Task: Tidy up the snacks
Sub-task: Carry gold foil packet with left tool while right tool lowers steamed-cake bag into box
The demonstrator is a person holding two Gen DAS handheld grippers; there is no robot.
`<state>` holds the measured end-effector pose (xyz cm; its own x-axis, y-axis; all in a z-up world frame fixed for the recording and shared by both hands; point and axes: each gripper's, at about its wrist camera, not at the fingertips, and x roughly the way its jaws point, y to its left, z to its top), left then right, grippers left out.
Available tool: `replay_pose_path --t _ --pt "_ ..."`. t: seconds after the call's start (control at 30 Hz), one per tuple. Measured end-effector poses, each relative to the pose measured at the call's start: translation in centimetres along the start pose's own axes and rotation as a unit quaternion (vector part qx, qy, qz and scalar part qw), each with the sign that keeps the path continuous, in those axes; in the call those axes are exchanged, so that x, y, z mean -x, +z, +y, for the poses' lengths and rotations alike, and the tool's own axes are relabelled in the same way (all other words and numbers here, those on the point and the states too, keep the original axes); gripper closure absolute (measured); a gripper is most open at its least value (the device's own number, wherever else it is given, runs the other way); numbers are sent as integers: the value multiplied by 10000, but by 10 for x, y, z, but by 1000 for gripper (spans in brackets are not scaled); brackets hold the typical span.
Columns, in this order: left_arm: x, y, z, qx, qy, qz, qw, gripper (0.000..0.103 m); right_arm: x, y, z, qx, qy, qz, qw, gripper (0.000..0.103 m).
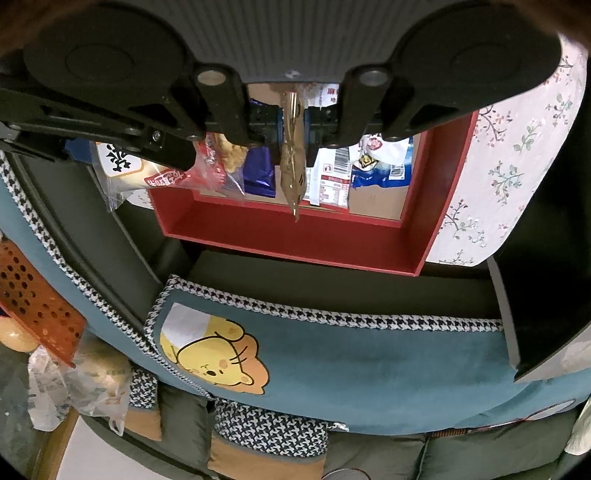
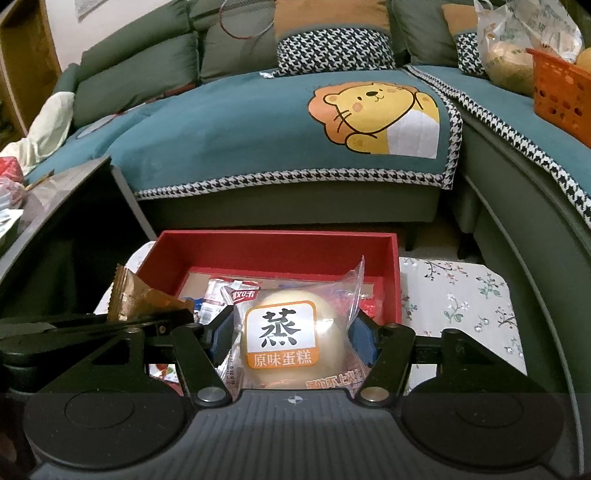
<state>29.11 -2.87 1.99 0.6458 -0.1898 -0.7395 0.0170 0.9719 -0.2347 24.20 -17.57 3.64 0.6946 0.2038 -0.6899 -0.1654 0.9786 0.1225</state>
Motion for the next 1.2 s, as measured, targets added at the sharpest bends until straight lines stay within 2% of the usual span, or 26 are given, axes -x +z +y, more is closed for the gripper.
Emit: replay_pose_path --t 0.33,0.77,1.2 --pt "-27 2 8 66 187 175 9997 63 -32 1 -2 -26 -46 131 9999 33" --pt "-35 2 11 65 357 217 9991 63 -40 5 3 119 -179 54 9998 31" --pt "-26 4 14 52 503 102 9987 45 -35 9 7 173 -324 -107 9993 28"
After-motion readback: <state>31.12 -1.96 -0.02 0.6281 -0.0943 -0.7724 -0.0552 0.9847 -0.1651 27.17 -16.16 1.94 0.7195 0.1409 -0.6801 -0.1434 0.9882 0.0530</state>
